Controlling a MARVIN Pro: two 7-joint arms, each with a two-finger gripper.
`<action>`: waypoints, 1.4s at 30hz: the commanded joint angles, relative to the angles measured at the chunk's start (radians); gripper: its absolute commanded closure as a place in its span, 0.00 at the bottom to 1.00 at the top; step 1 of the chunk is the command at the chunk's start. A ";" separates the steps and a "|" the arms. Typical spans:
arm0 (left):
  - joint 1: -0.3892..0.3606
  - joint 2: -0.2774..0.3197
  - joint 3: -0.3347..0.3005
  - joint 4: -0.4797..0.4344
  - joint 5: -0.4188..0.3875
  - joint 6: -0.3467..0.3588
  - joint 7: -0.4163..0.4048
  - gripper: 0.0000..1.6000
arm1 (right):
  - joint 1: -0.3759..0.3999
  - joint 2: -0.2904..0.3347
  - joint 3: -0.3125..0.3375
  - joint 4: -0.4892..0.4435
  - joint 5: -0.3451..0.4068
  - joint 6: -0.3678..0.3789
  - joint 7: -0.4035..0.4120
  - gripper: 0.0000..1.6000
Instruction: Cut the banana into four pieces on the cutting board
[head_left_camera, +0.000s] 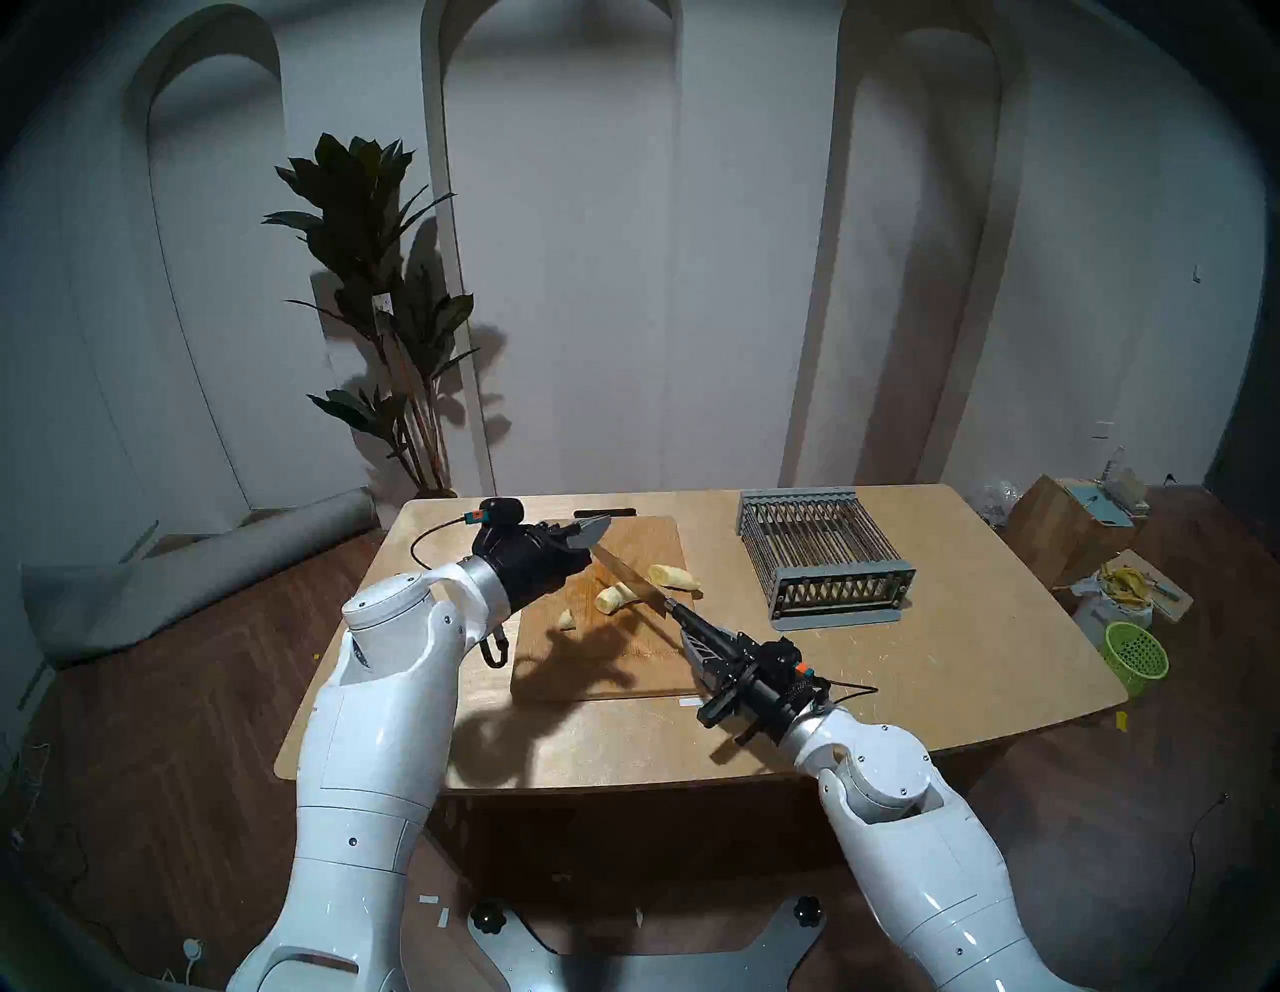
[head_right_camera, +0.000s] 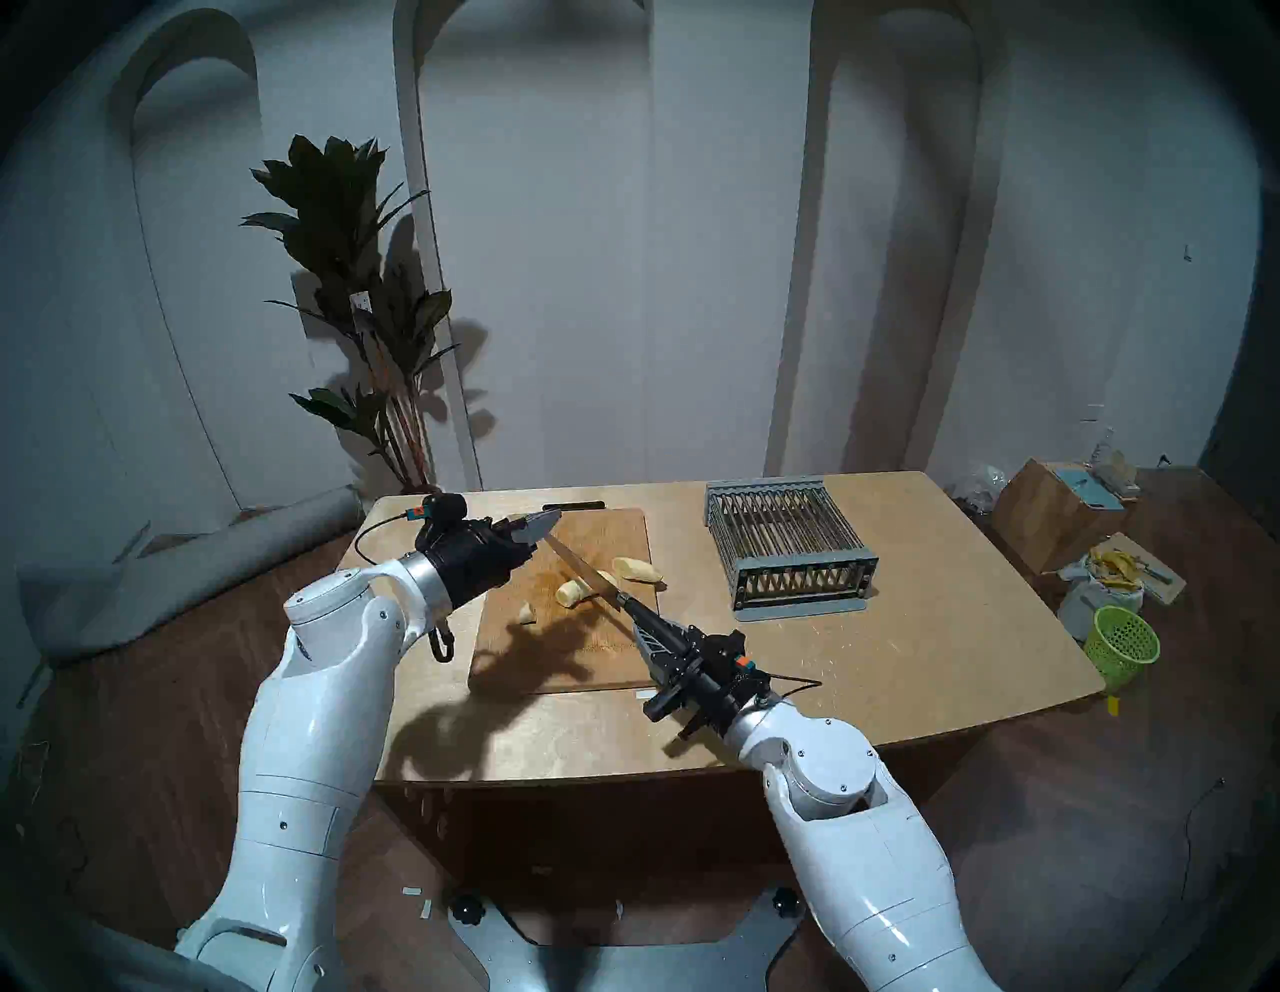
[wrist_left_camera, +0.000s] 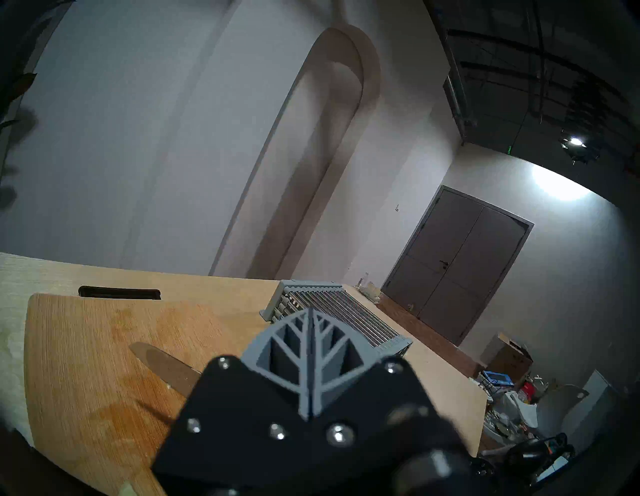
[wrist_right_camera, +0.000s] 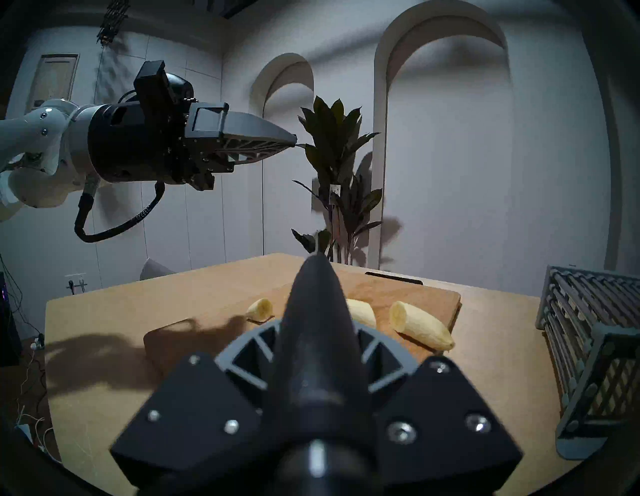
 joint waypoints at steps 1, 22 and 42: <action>0.003 0.001 0.004 -0.040 0.002 0.010 0.003 1.00 | -0.029 0.002 0.005 -0.058 0.005 0.005 -0.005 1.00; 0.008 0.008 0.022 -0.061 0.007 0.029 0.016 1.00 | -0.082 0.034 0.013 -0.105 0.002 0.042 -0.013 1.00; -0.003 0.017 0.025 -0.064 0.007 0.031 0.024 1.00 | -0.022 -0.045 0.091 -0.110 0.233 0.411 -0.035 1.00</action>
